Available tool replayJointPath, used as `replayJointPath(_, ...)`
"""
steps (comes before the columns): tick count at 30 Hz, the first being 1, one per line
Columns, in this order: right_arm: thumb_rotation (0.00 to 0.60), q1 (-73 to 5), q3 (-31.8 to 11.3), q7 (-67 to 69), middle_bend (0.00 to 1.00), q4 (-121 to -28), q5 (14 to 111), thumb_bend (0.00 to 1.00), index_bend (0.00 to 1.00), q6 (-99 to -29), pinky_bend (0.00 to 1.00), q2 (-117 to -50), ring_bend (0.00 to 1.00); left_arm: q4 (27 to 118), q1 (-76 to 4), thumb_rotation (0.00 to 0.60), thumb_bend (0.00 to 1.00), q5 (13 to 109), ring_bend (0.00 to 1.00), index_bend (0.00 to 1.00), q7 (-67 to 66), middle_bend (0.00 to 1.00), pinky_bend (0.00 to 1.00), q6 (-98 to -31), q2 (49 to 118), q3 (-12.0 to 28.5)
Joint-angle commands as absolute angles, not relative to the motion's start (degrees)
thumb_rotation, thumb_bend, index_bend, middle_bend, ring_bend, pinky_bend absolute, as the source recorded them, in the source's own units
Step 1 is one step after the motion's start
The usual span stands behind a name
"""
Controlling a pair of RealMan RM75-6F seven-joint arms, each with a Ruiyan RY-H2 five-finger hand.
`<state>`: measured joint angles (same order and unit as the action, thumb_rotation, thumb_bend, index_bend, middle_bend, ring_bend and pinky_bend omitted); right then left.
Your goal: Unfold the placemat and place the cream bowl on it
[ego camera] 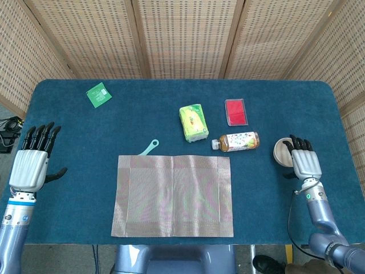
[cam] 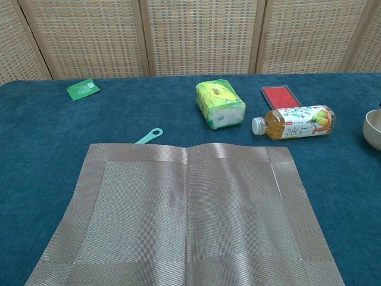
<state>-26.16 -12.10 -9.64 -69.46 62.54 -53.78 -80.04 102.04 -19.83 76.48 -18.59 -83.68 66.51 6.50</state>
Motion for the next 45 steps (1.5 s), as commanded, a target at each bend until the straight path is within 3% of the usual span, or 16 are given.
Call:
replayJointPath(1,0.6,-26.66,-12.03,-9.68,0.0,-68.13,62.04,0.0,0.26,-53.29,0.0,-81.02,0.0,101.95,-19.69,0.6,0.0,76.5,0.0,0.0,-17.95,0.0,0.0,-83.31,66.31,6.76)
replayJointPath(9,0.6,-27.5,-11.68,-9.35,0.0,-64.08,61.48,0.02,0.4,-51.97,0.0,-83.25,0.0,101.96,-19.42,0.6,0.0,76.89,0.0,0.0,-17.38,0.0,0.0,-82.83,66.11,7.03)
replayJointPath(22,0.6,-28.56,-11.41,-6.41,0.0,-57.64,62.46,0.41,0.61,-50.61,0.0,-86.8,0.0,101.95,-19.07,0.6,0.0,77.05,0.0,0.0,-17.12,0.0,0.0,-82.22,66.17,7.63)
replayJointPath(31,0.6,-28.6,-11.28,-5.65,0.0,-56.43,63.6,0.53,0.7,-51.48,0.0,-87.53,0.0,101.99,-18.87,0.6,0.0,77.25,0.0,0.0,-17.13,0.0,0.0,-81.87,66.22,7.87)
replayJointPath(34,0.6,-28.36,-11.56,-4.85,0.0,-56.72,64.12,0.58,0.71,-52.64,0.0,-87.5,0.0,102.03,-18.84,0.6,0.0,77.24,0.0,0.0,-17.3,0.0,0.0,-81.71,66.27,7.91)
replayJointPath(40,0.6,-27.49,-11.44,-3.49,0.0,-59.36,66.73,0.59,0.72,-56.16,0.0,-85.82,0.0,102.19,-18.79,0.6,0.0,77.35,0.0,0.0,-17.44,0.0,0.0,-81.42,66.32,7.98)
replayJointPath(45,0.6,-26.41,-10.14,-2.59,0.0,-69.16,72.77,0.62,0.72,-61.26,0.0,-80.12,0.0,102.21,-18.77,0.6,0.0,77.4,0.0,0.0,-17.3,0.0,0.0,-81.08,66.24,8.04)
